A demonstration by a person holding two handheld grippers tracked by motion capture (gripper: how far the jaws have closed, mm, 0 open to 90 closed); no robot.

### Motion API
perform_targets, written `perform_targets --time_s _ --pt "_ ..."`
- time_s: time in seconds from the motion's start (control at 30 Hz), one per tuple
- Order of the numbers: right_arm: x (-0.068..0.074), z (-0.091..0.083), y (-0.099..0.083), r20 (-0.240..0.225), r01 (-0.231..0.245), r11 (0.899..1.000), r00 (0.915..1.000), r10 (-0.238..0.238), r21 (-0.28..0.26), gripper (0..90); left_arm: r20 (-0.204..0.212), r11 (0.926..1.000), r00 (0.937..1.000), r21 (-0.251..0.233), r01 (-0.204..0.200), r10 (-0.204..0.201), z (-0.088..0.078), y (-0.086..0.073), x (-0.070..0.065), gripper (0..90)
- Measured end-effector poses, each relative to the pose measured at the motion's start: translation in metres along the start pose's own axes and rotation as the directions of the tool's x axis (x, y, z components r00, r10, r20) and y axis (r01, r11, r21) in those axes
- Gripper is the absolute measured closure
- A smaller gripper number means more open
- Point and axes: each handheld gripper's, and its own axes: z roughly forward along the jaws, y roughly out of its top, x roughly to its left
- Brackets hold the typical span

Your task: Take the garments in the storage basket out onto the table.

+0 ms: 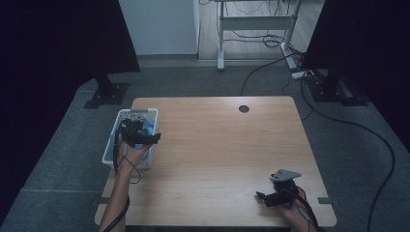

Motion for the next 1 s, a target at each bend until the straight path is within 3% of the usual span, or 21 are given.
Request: perform_targets --time_s 0.33,0.6,0.83,1.0 --pt "0.0 0.0 0.0 0.0 0.0 1.0 1.0 0.0 0.001 4.3 -0.058 0.9989 0.998 0.037 0.028 -0.026 0.009 0.003 0.027 0.0" --pt "0.0 0.0 0.0 0.001 0.0 1.0 1.0 0.0 0.001 4.3 -0.101 0.9945 0.9935 0.085 0.061 -0.052 0.023 -0.004 0.046 0.0" --pt "0.0 0.0 0.0 0.0 0.0 1.0 1.0 0.0 0.001 4.3 -0.144 0.9852 0.9867 0.143 0.095 -0.074 0.041 -0.014 0.062 0.0" --pt "0.0 0.0 0.0 0.0 0.0 1.0 1.0 0.0 0.001 4.3 -0.139 0.9747 0.9858 0.188 0.121 -0.095 0.056 -0.018 0.07 0.0"
